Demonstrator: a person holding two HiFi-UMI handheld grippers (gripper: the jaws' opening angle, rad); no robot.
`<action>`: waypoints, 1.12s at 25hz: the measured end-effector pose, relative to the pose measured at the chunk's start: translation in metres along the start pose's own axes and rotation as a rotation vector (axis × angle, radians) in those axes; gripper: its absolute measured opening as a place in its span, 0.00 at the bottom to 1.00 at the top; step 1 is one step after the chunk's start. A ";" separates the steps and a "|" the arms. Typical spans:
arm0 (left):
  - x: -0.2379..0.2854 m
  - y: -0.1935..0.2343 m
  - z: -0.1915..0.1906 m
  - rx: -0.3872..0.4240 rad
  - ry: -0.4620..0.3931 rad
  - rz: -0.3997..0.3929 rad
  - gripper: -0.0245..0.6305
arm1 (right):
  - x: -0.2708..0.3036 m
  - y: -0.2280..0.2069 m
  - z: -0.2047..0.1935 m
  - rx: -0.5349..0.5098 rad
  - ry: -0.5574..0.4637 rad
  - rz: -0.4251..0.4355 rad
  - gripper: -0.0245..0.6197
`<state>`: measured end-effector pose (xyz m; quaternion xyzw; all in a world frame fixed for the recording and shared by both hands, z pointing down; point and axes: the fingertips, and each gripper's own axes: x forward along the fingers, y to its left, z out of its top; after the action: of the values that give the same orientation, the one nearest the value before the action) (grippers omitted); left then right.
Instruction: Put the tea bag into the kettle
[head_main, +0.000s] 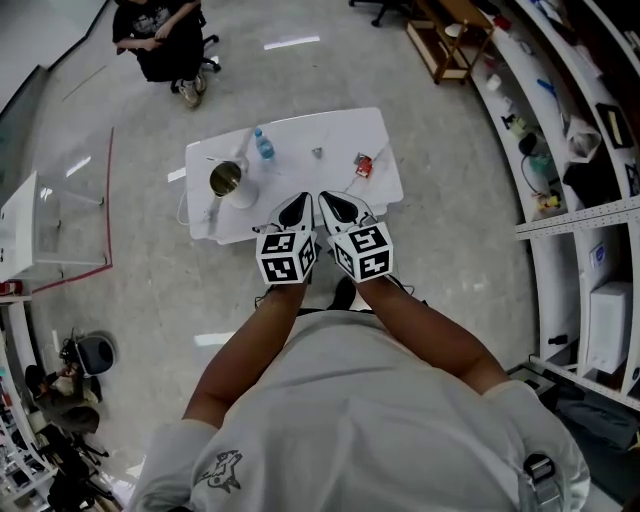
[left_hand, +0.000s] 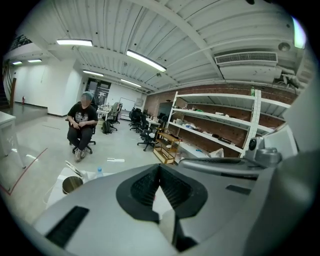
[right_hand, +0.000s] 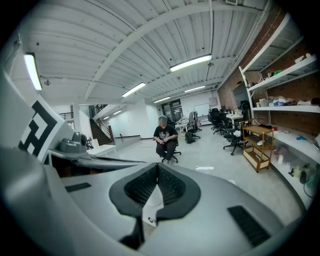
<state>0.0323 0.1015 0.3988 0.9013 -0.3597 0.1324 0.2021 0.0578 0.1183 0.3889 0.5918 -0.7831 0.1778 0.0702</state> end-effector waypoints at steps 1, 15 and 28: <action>0.005 -0.002 0.002 0.001 -0.001 0.004 0.04 | 0.002 -0.005 0.002 0.003 0.001 0.005 0.05; 0.062 0.009 0.022 0.001 0.008 -0.008 0.04 | 0.037 -0.051 0.021 0.020 0.004 -0.004 0.05; 0.123 0.067 0.042 -0.016 0.079 -0.084 0.04 | 0.115 -0.072 0.031 0.055 0.052 -0.057 0.05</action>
<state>0.0762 -0.0347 0.4267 0.9080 -0.3143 0.1564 0.2285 0.0957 -0.0138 0.4114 0.6109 -0.7585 0.2124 0.0794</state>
